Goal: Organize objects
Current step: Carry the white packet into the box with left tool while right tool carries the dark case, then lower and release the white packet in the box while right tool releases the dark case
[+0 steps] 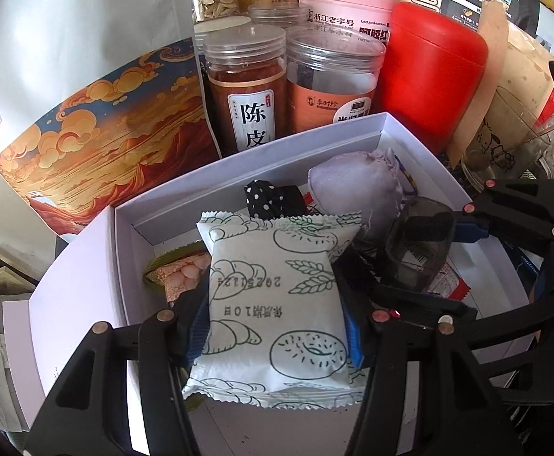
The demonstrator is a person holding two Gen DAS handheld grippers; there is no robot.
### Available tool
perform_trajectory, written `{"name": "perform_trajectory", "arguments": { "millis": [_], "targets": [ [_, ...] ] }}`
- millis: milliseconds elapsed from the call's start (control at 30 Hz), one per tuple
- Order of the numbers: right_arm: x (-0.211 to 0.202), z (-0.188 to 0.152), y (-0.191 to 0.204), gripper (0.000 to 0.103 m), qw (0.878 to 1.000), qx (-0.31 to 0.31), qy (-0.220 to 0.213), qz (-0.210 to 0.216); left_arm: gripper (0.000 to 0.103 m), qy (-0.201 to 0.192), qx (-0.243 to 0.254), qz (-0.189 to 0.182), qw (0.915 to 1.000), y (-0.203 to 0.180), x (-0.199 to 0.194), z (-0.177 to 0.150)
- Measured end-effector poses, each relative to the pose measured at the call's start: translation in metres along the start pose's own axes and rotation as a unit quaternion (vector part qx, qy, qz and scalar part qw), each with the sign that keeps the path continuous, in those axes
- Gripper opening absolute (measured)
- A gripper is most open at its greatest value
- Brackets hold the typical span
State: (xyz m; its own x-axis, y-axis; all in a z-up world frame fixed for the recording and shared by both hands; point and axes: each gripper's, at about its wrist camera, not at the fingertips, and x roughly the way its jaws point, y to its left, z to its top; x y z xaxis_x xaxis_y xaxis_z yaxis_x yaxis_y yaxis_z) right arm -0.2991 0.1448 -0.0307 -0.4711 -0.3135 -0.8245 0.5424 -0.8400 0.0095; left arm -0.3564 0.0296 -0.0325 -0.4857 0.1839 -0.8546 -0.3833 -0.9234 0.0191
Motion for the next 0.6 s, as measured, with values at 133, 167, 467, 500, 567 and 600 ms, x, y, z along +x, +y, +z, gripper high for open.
{"name": "perform_trajectory", "arguments": {
  "millis": [133,167,467,500,567,600],
  "targets": [
    [0.001,-0.001,0.000,0.046,1.000,-0.007,0.008,-0.005,0.057,0.003,0.001,0.001,1.0000,-0.001,0.004,-0.001],
    [0.001,-0.001,0.001,0.046,1.000,-0.011,0.010,-0.008,0.057,0.004,0.001,0.000,1.0000,-0.001,0.005,-0.001],
    [-0.004,-0.003,-0.003,0.047,0.999,-0.006,0.016,-0.034,0.058,0.008,0.010,0.010,0.9999,-0.010,0.006,-0.004],
    [-0.005,-0.003,-0.003,0.048,0.999,-0.005,0.015,-0.038,0.058,0.009,0.007,0.011,0.9999,-0.010,0.006,-0.004],
    [-0.010,-0.003,-0.004,0.048,0.999,-0.002,0.011,-0.042,0.058,0.011,0.004,0.014,0.9998,-0.011,0.004,-0.004],
    [-0.012,-0.003,-0.004,0.048,0.999,-0.001,0.010,-0.041,0.059,0.011,0.003,0.015,0.9998,-0.011,0.004,-0.004]
  ]
}}
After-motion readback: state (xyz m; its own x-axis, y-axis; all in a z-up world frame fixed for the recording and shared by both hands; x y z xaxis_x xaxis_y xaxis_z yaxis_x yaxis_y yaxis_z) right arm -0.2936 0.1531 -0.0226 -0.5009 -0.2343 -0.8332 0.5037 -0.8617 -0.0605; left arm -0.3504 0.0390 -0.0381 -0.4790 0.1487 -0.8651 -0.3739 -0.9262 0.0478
